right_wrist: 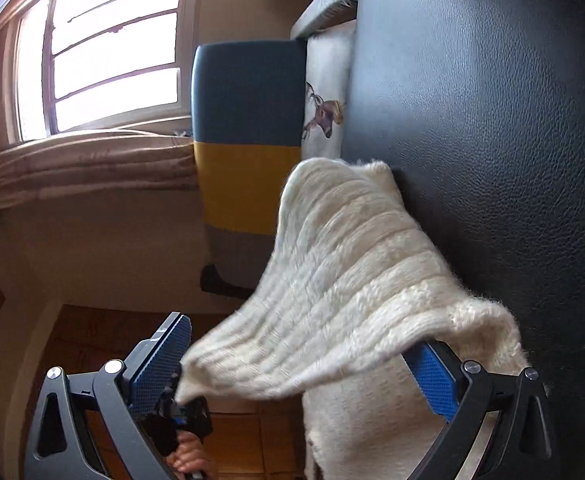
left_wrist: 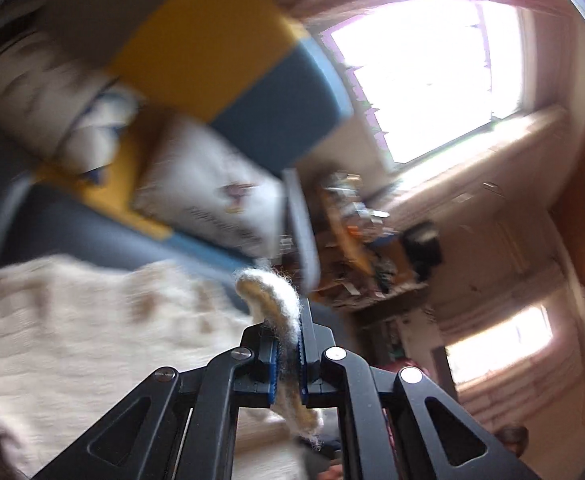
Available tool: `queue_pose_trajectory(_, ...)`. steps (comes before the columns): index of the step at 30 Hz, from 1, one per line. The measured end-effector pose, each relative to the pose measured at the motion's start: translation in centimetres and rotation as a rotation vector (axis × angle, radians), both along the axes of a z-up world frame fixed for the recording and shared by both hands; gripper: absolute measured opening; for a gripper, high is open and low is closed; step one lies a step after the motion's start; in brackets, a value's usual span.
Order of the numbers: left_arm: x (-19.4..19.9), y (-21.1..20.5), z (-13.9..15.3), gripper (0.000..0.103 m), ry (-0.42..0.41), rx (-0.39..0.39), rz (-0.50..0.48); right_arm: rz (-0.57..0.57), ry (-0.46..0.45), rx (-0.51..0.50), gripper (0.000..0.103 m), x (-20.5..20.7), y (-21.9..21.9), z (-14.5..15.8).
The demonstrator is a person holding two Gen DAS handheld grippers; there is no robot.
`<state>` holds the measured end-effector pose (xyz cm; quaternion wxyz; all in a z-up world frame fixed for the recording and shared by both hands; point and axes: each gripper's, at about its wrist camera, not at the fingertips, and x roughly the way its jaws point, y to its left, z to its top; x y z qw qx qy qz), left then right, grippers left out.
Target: Fold clothes
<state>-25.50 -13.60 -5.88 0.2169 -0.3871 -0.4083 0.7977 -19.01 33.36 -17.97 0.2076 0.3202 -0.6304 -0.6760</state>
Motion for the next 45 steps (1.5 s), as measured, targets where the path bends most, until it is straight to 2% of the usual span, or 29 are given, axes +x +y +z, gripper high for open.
queue_pose_trajectory(4, 1.4, -4.4, -6.9, 0.006, -0.126, -0.028, 0.066, 0.03, -0.02, 0.068, 0.103, -0.5, -0.7, 0.0)
queue_pose_trajectory(6, 1.5, -5.4, -10.2, 0.006, -0.19, -0.054, 0.072, 0.041, -0.029, 0.111, 0.103, -0.8, -1.1, 0.1)
queue_pose_trajectory(9, 1.7, -5.4, -13.2, 0.006, -0.249, -0.117, 0.053, 0.063, -0.044, 0.185, 0.103, -1.2, -1.5, 0.4)
queue_pose_trajectory(12, 2.0, -5.5, -13.3, 0.006, -0.235, -0.112, 0.047, 0.073, -0.047, 0.224, 0.103, -1.2, -1.3, 0.6)
queue_pose_trajectory(15, 2.1, -5.9, -11.3, 0.006, -0.169, -0.083, 0.041, 0.08, -0.041, 0.234, 0.103, -1.1, -1.2, 0.5)
queue_pose_trajectory(19, 1.9, -5.8, -10.2, 0.006, -0.165, -0.118, 0.037, 0.103, -0.039, 0.274, 0.103, -0.7, -1.7, 0.2)
queue_pose_trajectory(25, 2.8, -6.9, -13.0, 0.005, -0.281, -0.228, 0.084, 0.141, -0.039, 0.314, 0.103, -0.6, -2.0, 0.5)
queue_pose_trajectory(27, 2.9, -7.2, -13.6, 0.005, -0.296, -0.272, 0.103, 0.15, -0.04, 0.325, 0.103, -0.8, -2.4, 0.8)
queue_pose_trajectory(29, 2.5, -7.1, -13.5, 0.005, -0.28, -0.266, 0.102, 0.162, -0.04, 0.336, 0.103, -0.3, -2.2, 0.9)
queue_pose_trajectory(34, 2.1, -6.6, -12.5, 0.008, -0.293, -0.369, 0.096, 0.153, -0.027, 0.3, 0.103, 1.4, -0.4, 1.3)
queue_pose_trajectory(35, 2.3, -6.8, -12.2, 0.008, -0.299, -0.378, 0.111, 0.144, -0.009, 0.295, 0.103, 1.6, -0.1, 1.7)
queue_pose_trajectory(38, 3.2, -7.4, -10.1, 0.008, -0.278, -0.448, 0.235, 0.141, 0.033, 0.274, 0.103, 0.9, -0.2, 2.8)
queue_pose_trajectory(40, 4.3, -7.3, -8.5, 0.008, -0.201, -0.424, 0.252, 0.142, 0.046, 0.263, 0.103, 0.3, -0.4, 3.1)
queue_pose_trajectory(42, 4.6, -5.5, -8.4, 0.011, -0.168, -0.404, 0.16, 0.146, 0.006, 0.268, 0.103, -0.5, -1.0, 1.9)
queue_pose_trajectory(44, 4.5, -3.3, -9.5, 0.011, -0.194, -0.497, 0.092, 0.15, -0.034, 0.273, 0.103, -1.2, -1.6, 0.8)
queue_pose_trajectory(45, 4.2, -2.4, -10.9, 0.011, -0.248, -0.555, 0.056, 0.152, -0.054, 0.275, 0.103, -1.6, -1.9, 0.2)
